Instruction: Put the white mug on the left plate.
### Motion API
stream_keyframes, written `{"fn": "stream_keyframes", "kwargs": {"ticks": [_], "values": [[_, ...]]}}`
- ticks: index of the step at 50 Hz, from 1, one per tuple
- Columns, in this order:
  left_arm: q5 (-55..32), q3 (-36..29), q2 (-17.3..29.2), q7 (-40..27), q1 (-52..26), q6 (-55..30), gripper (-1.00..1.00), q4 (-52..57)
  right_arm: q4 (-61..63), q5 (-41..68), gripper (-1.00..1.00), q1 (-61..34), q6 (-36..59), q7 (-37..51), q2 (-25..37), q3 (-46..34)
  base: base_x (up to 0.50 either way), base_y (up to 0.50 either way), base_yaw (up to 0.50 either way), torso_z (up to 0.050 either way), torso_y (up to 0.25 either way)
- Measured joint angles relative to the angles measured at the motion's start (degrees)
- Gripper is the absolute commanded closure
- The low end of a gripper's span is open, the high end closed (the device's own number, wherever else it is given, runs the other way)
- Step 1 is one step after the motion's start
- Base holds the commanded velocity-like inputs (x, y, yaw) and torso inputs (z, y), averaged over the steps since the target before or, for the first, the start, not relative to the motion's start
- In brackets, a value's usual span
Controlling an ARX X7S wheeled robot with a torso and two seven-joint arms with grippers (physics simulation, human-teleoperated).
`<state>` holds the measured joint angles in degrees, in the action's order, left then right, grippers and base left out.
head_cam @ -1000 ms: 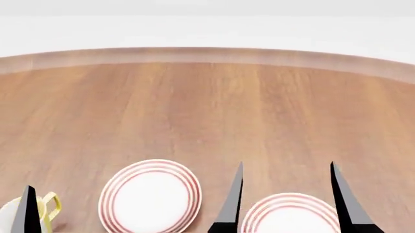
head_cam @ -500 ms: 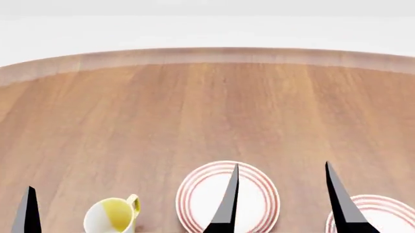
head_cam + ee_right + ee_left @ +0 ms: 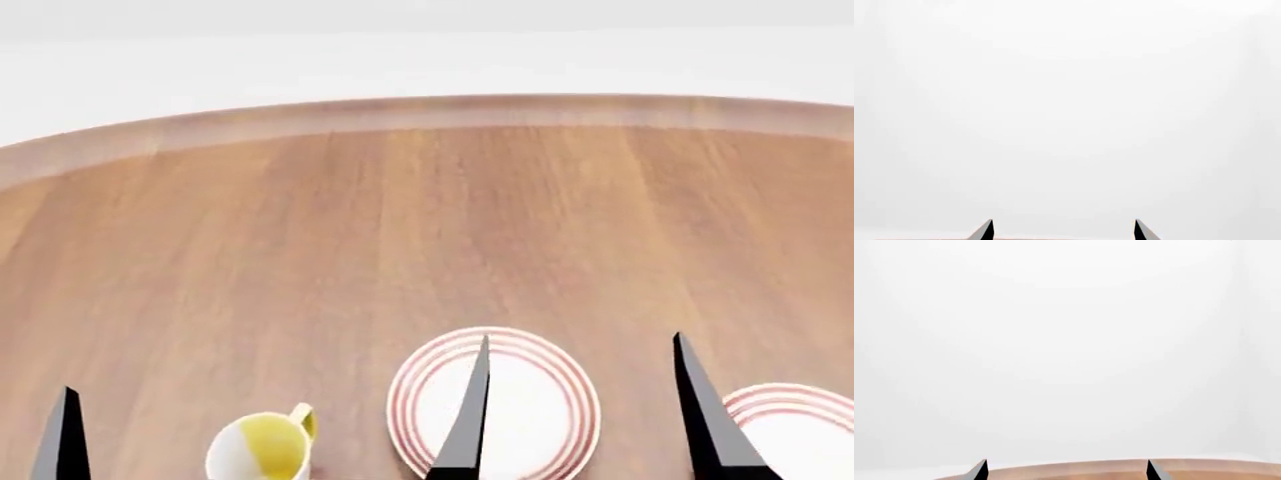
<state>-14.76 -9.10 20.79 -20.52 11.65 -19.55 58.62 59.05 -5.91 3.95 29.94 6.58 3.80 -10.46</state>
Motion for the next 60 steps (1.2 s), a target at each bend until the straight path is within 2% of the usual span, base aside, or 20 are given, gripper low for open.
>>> {"fn": "stream_keyframes", "kwargs": {"ticks": [41, 51, 60], "values": [[-1.1, -2.0, 2.5, -2.5, -0.4, 1.0, -1.00, -0.4, 0.6, 3.7, -1.00, 0.3, -1.7, 2.9, 2.4, 0.2, 0.00, 0.00, -0.50, 0.000, 0.000], [-2.3, -3.3, 2.9, -2.3, -0.5, 1.3, -1.00, -0.7, 0.4, 1.2, -1.00, -0.3, -1.0, 2.6, 2.5, -1.2, 0.00, 0.00, 0.00, 0.000, 0.000], [-0.3, -8.2, 3.6, 1.0, 0.1, 4.8, -1.00, -4.0, 0.0, 0.5, -1.00, -0.7, -0.1, 2.6, 2.5, -1.6, 0.00, 0.00, 0.00, 0.000, 0.000]]}}
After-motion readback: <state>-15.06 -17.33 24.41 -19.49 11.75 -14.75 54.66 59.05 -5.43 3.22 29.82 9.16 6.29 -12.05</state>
